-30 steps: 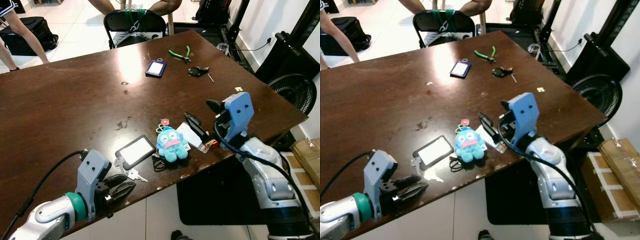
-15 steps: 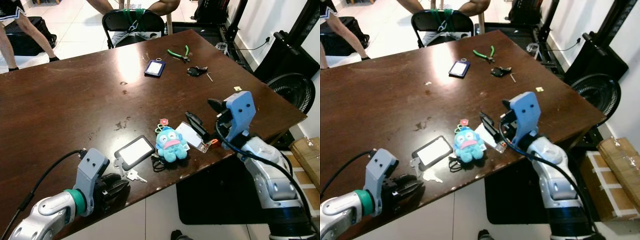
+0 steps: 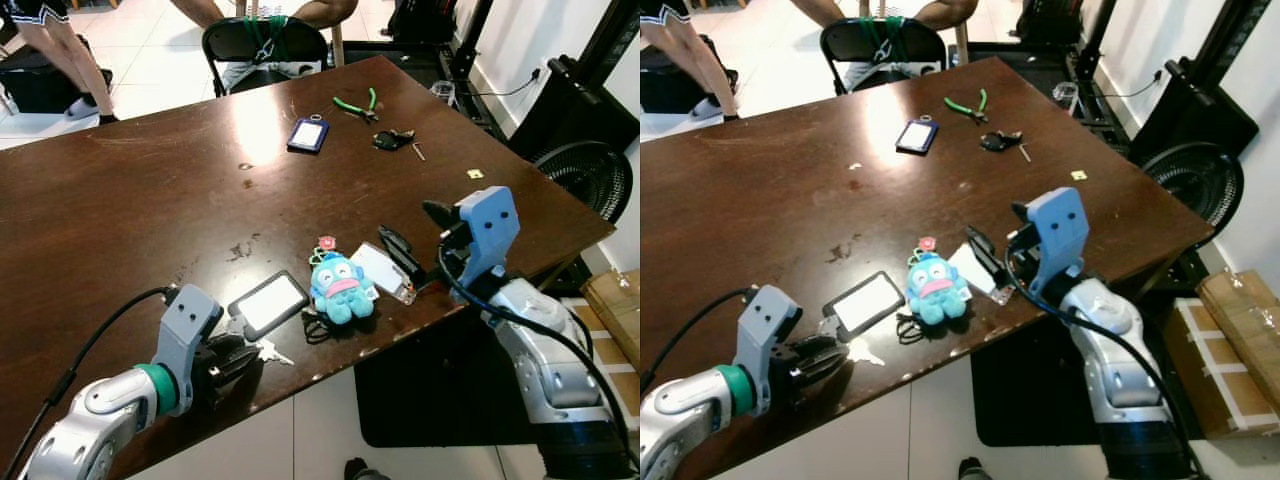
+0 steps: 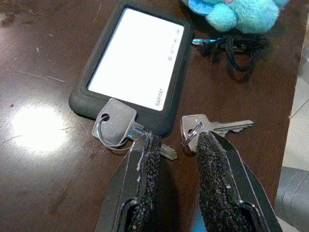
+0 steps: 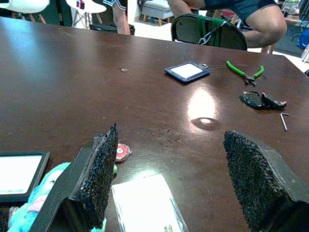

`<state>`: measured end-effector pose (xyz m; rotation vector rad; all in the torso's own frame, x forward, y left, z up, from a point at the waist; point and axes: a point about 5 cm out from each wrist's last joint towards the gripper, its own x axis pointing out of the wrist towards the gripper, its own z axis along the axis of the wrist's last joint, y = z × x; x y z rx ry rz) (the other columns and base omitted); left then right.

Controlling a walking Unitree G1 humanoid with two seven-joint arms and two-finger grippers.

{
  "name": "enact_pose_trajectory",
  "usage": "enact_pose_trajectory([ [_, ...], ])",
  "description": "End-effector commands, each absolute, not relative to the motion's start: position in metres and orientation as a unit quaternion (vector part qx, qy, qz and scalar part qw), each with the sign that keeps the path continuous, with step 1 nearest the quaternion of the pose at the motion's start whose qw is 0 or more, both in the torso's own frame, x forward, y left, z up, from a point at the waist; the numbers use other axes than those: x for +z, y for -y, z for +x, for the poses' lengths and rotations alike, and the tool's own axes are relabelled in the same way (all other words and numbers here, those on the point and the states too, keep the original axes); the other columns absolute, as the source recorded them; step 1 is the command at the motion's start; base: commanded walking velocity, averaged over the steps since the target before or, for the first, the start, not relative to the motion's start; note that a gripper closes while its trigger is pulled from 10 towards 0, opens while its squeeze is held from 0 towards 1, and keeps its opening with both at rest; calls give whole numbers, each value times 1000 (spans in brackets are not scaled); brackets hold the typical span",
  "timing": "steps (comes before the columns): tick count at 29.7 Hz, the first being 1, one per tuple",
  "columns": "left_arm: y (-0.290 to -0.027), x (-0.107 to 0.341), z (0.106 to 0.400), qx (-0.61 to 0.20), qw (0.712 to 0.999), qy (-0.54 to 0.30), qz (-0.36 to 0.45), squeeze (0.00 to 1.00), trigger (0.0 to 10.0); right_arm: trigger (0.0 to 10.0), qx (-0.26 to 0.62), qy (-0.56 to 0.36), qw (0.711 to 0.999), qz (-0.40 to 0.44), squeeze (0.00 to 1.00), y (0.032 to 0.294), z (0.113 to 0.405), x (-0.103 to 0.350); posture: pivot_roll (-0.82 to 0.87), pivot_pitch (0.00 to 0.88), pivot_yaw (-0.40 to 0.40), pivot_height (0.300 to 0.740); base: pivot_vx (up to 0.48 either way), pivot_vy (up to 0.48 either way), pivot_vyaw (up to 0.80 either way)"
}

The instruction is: Hang keys on a hook

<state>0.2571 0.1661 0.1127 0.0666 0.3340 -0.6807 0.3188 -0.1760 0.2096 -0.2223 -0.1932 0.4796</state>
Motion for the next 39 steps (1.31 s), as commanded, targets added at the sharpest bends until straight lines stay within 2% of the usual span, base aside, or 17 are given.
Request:
enact_pose_trajectory([
  [1, -164, 107, 260, -328, 929, -169, 35, 0, 6000, 10000, 237, 93, 961, -110, 0, 176, 317, 208, -205, 102, 117, 740, 0, 0, 0],
  [5, -162, 106, 264, -327, 930, -167, 36, 0, 6000, 10000, 237, 93, 961, -110, 0, 176, 317, 209, -205, 102, 117, 740, 0, 0, 0],
  [8, -162, 105, 265, -327, 930, -166, 37, 0, 5608, 10000, 236, 94, 961, -111, 0, 176, 317, 209, -208, 100, 117, 740, 0, 0, 0],
  [9, -162, 104, 266, -327, 929, -167, 37, 0, 4902, 10000, 235, 95, 961, -112, 0, 177, 317, 210, -212, 97, 118, 740, 0, 0, 0],
  [11, -162, 103, 267, -326, 929, -168, 38, 0, 4667, 10000, 233, 96, 961, -113, 0, 179, 316, 211, -212, 95, 118, 740, 0, 0, 0],
  [12, -162, 102, 268, -325, 930, -169, 38, 0, 3922, 10000, 233, 96, 961, -113, 0, 179, 316, 211, -212, 93, 117, 740, 0, 0, 0],
  [13, -162, 102, 268, -325, 930, -169, 38, 0, 3922, 10000, 233, 96, 961, -113, 0, 179, 316, 211, -212, 93, 117, 740, 0, 0, 0],
  [14, -162, 101, 268, -324, 930, -170, 37, 0, 2824, 10000, 233, 96, 961, -113, 0, 179, 316, 211, -213, 93, 117, 740, 0, 0, 0],
  [16, -163, 101, 268, -322, 931, -171, 37, 0, 2824, 10000, 233, 96, 961, -113, 0, 178, 316, 211, -213, 92, 116, 740, 0, 0, 0],
  [18, -164, 99, 270, -314, 933, -173, 36, 0, 1059, 10000, 233, 97, 961, -113, 0, 178, 317, 212, -213, 89, 114, 740, 0, 0, 0],
  [20, -165, 98, 272, -308, 935, -172, 35, 0, 0, 10000, 234, 98, 961, -113, 0, 178, 318, 212, -212, 89, 114, 740, 0, 0, 0],
  [28, -167, 100, 274, -297, 940, -163, 33, 0, 0, 10000, 234, 99, 961, -112, 0, 177, 318, 213, -211, 89, 116, 740, 0, 0, 0],
  [32, -158, 120, 275, -311, 944, -113, 16, 0, 0, 10000, 234, 100, 961, -110, 0, 176, 318, 212, -203, 90, 115, 740, 0, 0, 0],
  [33, -152, 131, 275, -319, 943, -89, 9, 0, 745, 10000, 235, 100, 961, -108, 0, 175, 318, 212, -199, 90, 115, 740, 0, 0, 0],
  [34, -152, 131, 275, -319, 943, -89, 9, 0, 745, 10000, 235, 100, 961, -108, 0, 175, 318, 212, -199, 90, 115, 740, 0, 0, 0],
  [35, -144, 141, 274, -328, 942, -67, 13, 0, 10000, 10000, 240, 102, 960, -105, 0, 171, 318, 212, -193, 89, 114, 740, 0, 0, 0],
  [39, -127, 154, 269, -340, 939, -34, 47, 0, 10000, 10000, 260, 100, 955, -97, 0, 157, 317, 207, -184, 88, 112, 740, 0, 0, 0],
])
